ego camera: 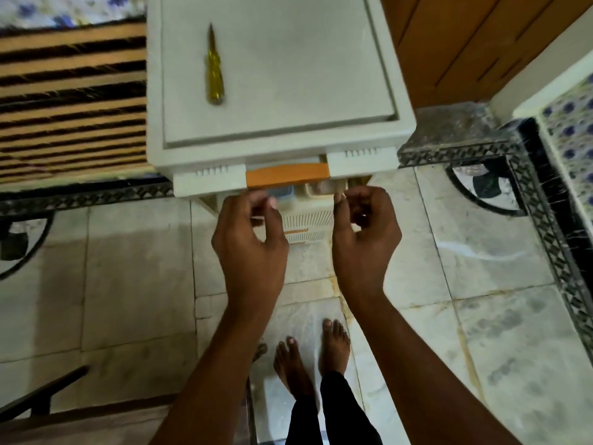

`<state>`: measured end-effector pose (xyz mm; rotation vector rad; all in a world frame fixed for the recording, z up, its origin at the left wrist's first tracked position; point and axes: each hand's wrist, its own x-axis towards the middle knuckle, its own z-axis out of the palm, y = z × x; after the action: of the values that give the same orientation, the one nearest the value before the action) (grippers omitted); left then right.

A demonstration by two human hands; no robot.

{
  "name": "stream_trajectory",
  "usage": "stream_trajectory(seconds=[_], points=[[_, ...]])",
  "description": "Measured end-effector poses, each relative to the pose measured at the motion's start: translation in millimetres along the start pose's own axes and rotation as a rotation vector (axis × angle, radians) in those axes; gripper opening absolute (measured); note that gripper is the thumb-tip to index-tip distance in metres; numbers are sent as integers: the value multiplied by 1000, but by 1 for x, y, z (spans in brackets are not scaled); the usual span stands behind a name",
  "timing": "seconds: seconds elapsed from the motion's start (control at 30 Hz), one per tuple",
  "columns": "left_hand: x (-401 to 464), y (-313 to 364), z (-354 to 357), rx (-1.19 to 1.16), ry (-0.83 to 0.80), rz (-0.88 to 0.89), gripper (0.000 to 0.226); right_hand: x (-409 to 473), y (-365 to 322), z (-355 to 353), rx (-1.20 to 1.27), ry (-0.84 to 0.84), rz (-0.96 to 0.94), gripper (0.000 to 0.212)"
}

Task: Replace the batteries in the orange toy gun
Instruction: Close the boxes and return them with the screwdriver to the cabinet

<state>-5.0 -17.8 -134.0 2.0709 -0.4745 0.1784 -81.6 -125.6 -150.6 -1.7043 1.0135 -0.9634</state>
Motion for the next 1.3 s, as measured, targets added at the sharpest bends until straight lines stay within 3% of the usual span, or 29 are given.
stream_trajectory(seconds=[0.13,0.27,0.43,0.6,0.8,1.0,1.3], points=[[31,40,-21,63,145,208,6,25,-37,-1,-93,-8,-400,4],[91,45,-10,275,150,164,26,59,-41,21,-279,-47,-612,15],[151,34,10,563,55,-75,43,77,-25,35,-370,-127,-679,17],[154,34,7,436,59,-139,23,75,-25,32,-365,-128,-684,17],[26,38,-33,130,182,-47,10,76,-23,31,-397,-141,-713,20],[-82,1,-34,158,115,-292,5,74,-21,32,-411,-136,-728,21],[6,-74,45,469,-39,-386,16,69,-14,29,-459,-145,-785,31]])
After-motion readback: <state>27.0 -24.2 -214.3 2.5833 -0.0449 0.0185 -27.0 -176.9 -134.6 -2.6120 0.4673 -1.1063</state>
